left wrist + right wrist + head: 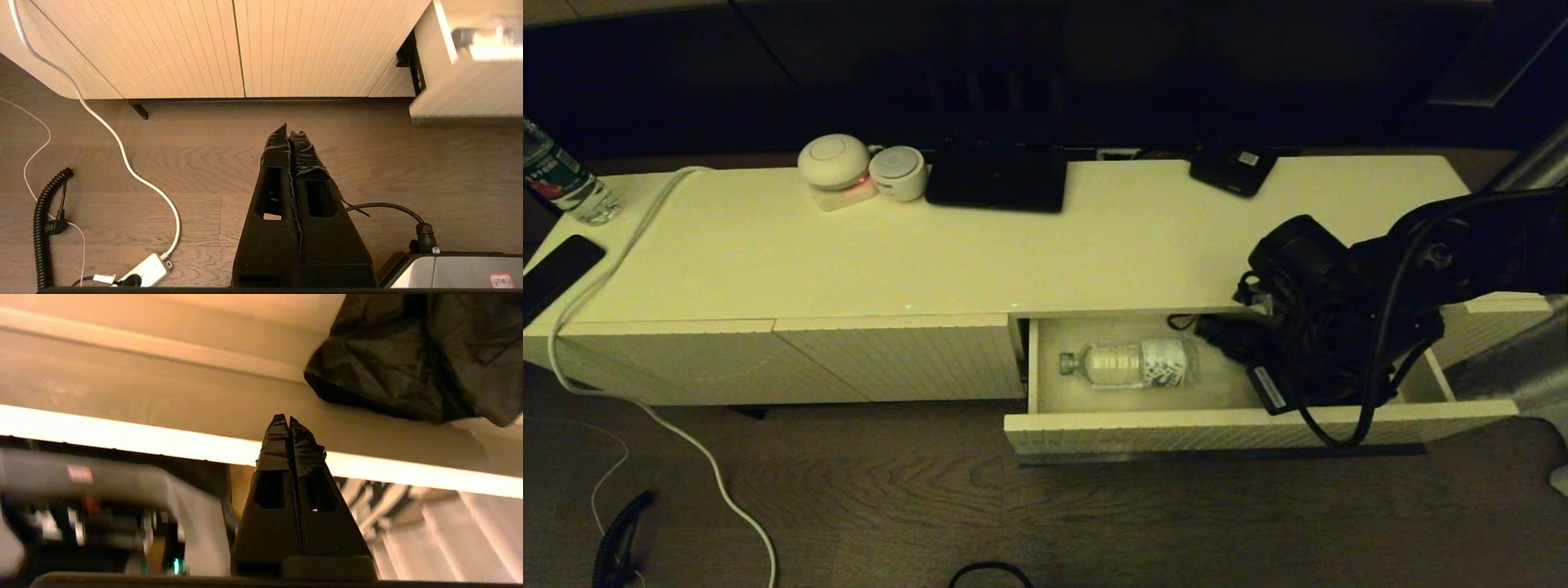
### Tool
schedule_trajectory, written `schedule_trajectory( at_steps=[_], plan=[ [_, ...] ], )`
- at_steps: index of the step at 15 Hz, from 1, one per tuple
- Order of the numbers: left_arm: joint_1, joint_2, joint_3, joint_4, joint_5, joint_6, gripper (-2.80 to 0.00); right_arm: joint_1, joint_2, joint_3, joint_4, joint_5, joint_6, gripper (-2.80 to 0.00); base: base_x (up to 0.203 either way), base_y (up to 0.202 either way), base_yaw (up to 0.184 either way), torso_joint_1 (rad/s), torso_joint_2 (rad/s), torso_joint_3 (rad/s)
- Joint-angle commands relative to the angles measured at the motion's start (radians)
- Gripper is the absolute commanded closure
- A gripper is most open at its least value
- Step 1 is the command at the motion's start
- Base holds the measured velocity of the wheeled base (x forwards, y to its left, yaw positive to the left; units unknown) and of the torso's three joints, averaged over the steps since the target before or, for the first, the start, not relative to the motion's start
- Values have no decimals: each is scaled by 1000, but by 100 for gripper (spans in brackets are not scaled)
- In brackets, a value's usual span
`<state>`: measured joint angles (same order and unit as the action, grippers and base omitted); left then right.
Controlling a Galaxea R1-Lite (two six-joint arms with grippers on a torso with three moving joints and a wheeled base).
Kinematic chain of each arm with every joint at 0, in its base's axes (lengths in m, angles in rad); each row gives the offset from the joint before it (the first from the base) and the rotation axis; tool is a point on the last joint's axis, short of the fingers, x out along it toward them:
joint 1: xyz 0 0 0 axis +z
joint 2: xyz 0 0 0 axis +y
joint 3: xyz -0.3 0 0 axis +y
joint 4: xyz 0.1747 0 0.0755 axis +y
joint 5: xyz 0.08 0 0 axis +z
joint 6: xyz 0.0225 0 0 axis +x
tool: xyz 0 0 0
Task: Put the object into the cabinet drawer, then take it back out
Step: Open the drawer
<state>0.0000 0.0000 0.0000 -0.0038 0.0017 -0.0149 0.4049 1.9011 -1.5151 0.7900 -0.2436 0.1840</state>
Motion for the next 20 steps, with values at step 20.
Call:
schedule_trajectory(
  at_steps=[20],
  plan=[
    [0,-2,2,-1,0,0,0,51,-71,-152,227,40,176,0,0,0,0,0,0,0]
  ],
)
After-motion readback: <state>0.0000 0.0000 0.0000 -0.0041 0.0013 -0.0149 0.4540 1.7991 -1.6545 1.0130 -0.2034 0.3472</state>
